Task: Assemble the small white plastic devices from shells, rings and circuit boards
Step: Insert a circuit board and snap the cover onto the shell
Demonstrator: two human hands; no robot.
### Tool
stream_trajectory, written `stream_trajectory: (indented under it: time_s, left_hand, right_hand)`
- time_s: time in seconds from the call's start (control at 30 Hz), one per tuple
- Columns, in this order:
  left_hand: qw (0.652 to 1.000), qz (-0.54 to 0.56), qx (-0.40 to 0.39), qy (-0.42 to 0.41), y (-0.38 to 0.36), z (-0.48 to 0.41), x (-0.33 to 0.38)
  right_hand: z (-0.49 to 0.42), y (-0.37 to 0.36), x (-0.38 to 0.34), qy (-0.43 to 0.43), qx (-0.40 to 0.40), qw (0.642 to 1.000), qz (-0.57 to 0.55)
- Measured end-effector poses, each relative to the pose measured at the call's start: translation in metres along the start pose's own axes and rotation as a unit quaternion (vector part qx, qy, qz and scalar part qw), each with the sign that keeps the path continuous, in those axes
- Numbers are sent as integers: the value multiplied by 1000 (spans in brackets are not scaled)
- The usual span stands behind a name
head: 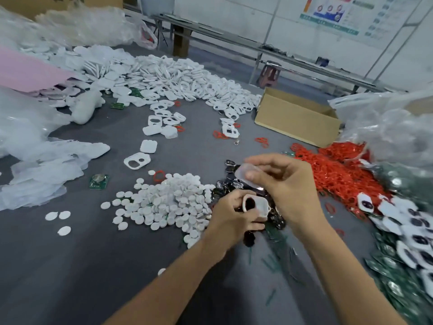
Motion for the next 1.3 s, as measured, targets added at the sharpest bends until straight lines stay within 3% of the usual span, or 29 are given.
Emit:
stream_trajectory:
  time_s: [0.2,0.37,0.8,0.93,1.1,1.3]
  left_hand:
    - [998,62,6,0,1,2,-3]
    - [999,47,12,4,0,4,-3]
    - [997,82,-2,-1,4,0,-2]
    - [997,80,-4,-5,4,-1,-3]
    - [997,78,-8,-5,5,-1,-4]
    - [997,80,-5,1,3,0,-2]
  right_hand:
    - [48,36,38,31,94,985,140]
    - [64,28,47,168,170,921,306]
    - [73,15,60,212,169,903,334]
    - [72,14,59,204,163,922,286]
    - [73,13,63,64,198,977,42]
    - [71,15,67,-3,222,968,-120]
Point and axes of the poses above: each hand's wrist, its own z-axis away from the middle knuckle, its own y-axis out of the back of the hand, x = y × z, the point moved 2 cm from there along -z, towards the middle knuckle, and after that the axes turned 10 degrees about y, right-handed, at the moved point
